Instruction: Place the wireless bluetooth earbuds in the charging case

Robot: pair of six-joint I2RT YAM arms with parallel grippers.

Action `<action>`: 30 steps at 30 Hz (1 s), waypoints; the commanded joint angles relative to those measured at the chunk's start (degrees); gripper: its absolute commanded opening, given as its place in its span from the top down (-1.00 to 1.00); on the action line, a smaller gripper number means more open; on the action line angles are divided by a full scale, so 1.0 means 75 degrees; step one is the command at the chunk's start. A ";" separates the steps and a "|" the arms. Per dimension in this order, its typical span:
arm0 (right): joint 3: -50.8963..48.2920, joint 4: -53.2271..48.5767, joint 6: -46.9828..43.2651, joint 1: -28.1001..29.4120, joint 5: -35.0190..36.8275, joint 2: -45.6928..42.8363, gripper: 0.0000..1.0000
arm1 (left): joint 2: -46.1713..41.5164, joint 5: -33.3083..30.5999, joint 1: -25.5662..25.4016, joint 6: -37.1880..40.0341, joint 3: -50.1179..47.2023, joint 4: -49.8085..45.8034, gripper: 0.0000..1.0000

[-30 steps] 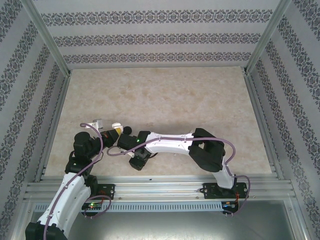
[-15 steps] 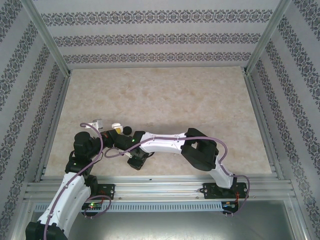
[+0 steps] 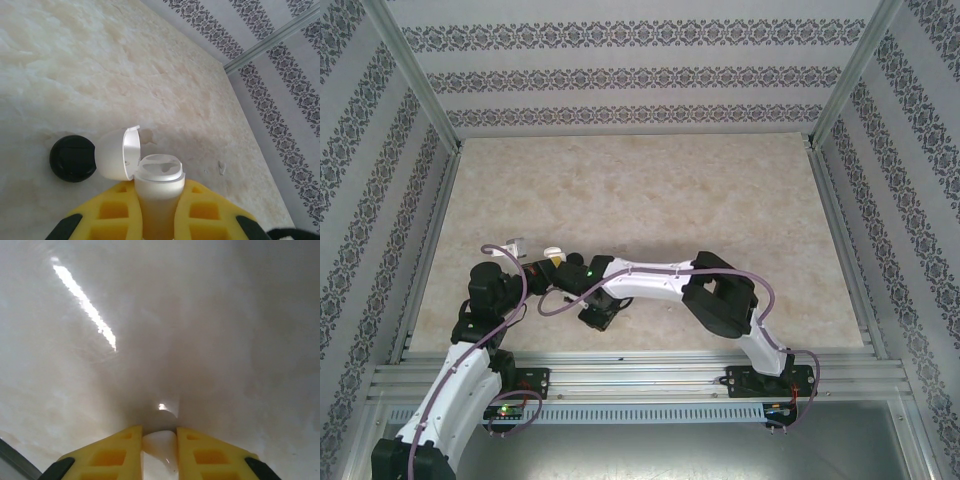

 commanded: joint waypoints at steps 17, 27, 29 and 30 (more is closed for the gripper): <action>-0.2182 0.0809 0.3754 -0.2323 0.0005 -0.1331 0.62 | 0.0514 0.0552 0.0092 -0.0121 0.0139 0.0776 1.00; -0.2533 0.1419 0.4163 -0.2445 0.0371 -0.2860 0.64 | 0.1432 0.2327 0.0071 -0.0774 -0.0406 0.4055 1.00; -0.2474 0.1453 0.4210 -0.2434 0.0599 -0.3403 0.64 | 0.1588 0.2447 0.0039 -0.0840 -0.0409 0.4690 1.00; -0.2428 0.1477 0.4213 -0.2442 0.0704 -0.3697 0.65 | 0.1642 0.2478 0.0025 -0.0849 -0.0395 0.5007 1.00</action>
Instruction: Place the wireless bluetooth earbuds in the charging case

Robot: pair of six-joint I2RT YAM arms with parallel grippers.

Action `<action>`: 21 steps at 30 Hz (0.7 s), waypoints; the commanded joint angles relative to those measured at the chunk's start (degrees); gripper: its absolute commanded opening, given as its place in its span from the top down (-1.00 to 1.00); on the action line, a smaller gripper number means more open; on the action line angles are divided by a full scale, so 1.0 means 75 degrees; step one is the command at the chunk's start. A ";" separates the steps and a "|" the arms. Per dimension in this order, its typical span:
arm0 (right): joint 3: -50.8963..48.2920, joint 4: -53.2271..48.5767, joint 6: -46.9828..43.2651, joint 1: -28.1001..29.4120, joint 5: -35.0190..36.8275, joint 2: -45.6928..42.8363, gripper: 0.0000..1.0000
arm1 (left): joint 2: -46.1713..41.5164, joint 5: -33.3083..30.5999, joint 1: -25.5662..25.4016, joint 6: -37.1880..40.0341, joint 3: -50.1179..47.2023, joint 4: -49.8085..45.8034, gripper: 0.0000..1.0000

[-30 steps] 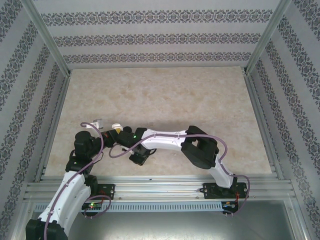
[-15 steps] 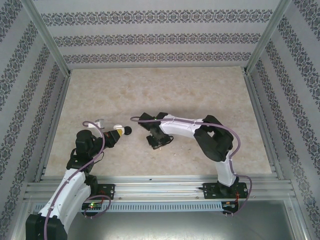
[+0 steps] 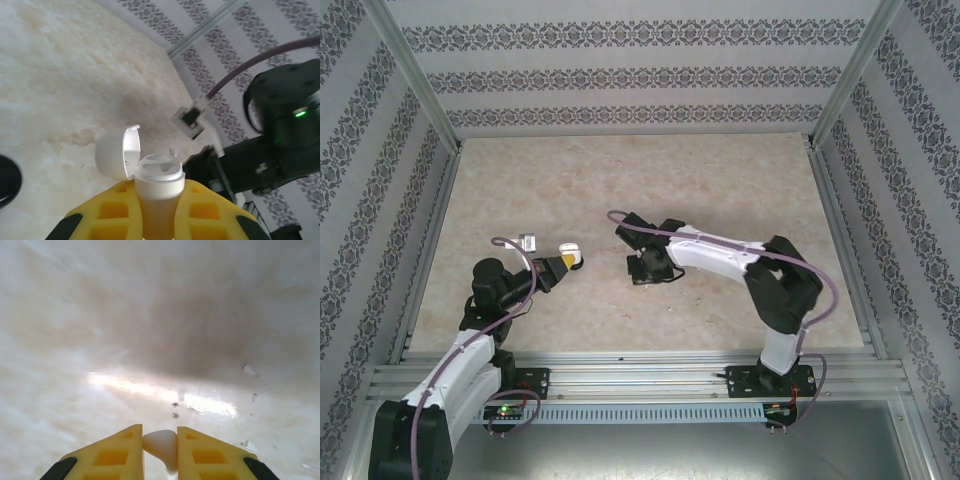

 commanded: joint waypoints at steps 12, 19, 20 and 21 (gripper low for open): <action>0.0695 0.1254 -0.0438 0.0836 0.1360 -0.3426 0.66 | 0.0914 0.0681 -0.1048 0.1110 0.0770 0.3862 1.00; 0.1231 0.1892 -0.1039 0.1568 0.1339 -0.3656 0.66 | 0.1436 0.0152 -0.2035 0.2004 0.1392 0.4020 1.00; 0.1228 0.2003 -0.1114 0.1638 0.1330 -0.3656 0.66 | 0.1470 0.0074 -0.2131 0.2106 0.1475 0.3943 1.00; 0.1195 0.2107 -0.1145 0.1666 0.1323 -0.3656 0.66 | 0.1486 0.0004 -0.2210 0.2189 0.1533 0.3892 1.00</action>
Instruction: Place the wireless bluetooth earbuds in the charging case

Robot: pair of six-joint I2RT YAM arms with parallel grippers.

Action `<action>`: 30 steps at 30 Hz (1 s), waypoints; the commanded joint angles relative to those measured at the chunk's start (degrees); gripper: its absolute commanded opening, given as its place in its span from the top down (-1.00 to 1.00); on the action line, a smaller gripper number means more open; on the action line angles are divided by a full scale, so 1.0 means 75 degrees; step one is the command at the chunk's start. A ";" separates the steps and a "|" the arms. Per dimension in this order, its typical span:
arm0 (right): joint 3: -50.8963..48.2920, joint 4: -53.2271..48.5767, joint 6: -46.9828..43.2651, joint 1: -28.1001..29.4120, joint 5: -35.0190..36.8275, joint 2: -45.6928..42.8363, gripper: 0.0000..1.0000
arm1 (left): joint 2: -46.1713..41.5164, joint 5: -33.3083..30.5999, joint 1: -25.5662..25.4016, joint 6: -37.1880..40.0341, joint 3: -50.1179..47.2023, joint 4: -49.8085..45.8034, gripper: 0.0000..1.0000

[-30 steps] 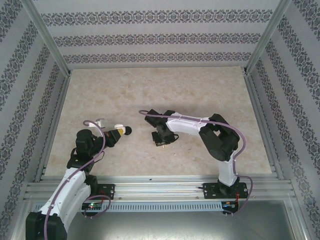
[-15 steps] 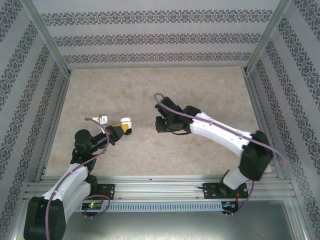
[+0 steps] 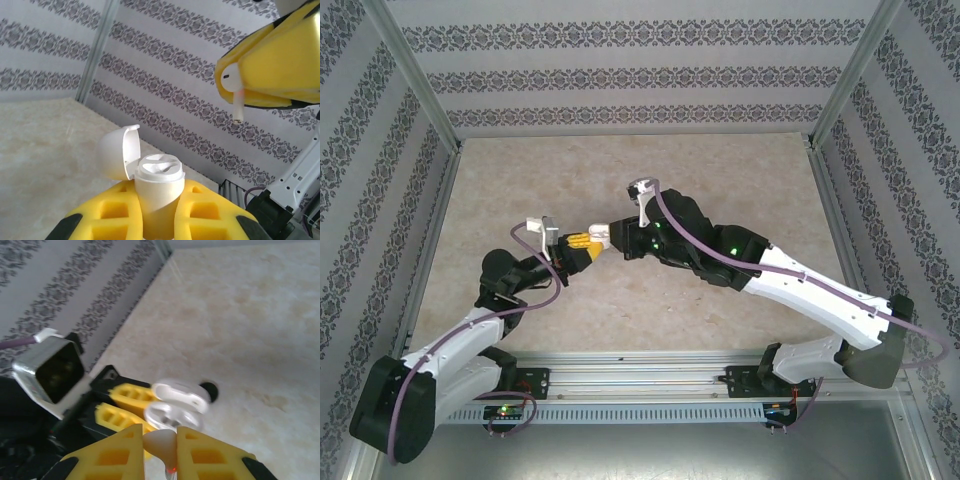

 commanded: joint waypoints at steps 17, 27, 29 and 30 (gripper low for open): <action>0.0132 0.0776 -0.0629 0.0106 -0.0002 0.0239 0.67 | -0.0460 -0.0472 -0.0602 0.1167 0.0297 0.0168 1.00; 0.0073 0.0764 -0.0482 -0.0024 -0.0184 0.0337 0.66 | -0.0309 -0.0485 -0.0630 0.1195 0.0363 0.0201 1.00; 0.0073 0.0764 -0.0445 -0.0057 -0.0271 0.0376 0.66 | -0.0273 -0.0484 -0.0649 0.1195 0.0370 0.0217 1.00; 0.0072 0.0747 -0.0427 -0.0069 -0.0297 0.0407 0.66 | -0.0272 -0.0490 -0.0640 0.1180 0.0375 0.0227 1.00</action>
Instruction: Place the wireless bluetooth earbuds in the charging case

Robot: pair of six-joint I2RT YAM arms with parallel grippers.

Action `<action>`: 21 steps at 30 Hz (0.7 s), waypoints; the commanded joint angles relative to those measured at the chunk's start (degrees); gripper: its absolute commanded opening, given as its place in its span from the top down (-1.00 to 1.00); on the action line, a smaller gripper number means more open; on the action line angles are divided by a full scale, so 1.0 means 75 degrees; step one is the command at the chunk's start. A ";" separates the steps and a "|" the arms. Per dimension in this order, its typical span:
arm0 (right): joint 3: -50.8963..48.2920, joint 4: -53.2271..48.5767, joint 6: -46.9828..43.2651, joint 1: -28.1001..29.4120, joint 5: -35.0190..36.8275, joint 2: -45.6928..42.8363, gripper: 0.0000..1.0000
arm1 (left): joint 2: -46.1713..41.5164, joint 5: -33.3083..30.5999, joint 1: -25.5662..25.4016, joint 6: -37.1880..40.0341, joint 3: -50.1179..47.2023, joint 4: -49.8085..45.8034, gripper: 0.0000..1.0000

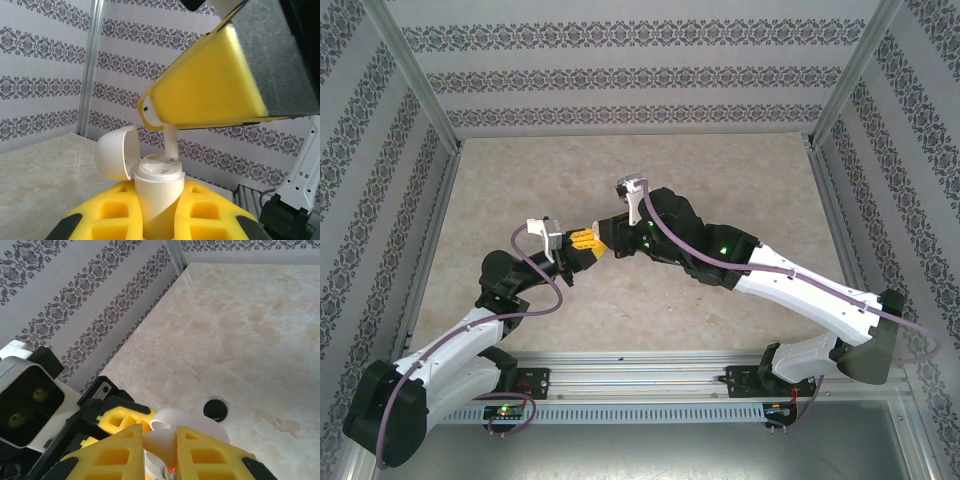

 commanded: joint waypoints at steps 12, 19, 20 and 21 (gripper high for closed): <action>-0.0026 -0.0353 0.0082 -0.0109 -0.0132 0.0261 0.66 | -0.0038 -0.0129 -0.0136 0.0189 0.0058 0.0245 1.00; 0.0184 -0.0932 0.0207 -0.0106 -0.0029 0.0426 0.63 | -0.0025 -0.0114 -0.0135 0.0202 0.0086 0.0209 1.00; 0.0260 -0.1014 0.0223 -0.0108 -0.0078 0.0485 0.61 | -0.0027 -0.0106 -0.0147 0.0196 0.0094 0.0210 1.00; 0.0326 -0.1097 0.0249 -0.0106 -0.0120 0.0531 0.59 | -0.0037 -0.0102 -0.0148 0.0187 0.0095 0.0213 1.00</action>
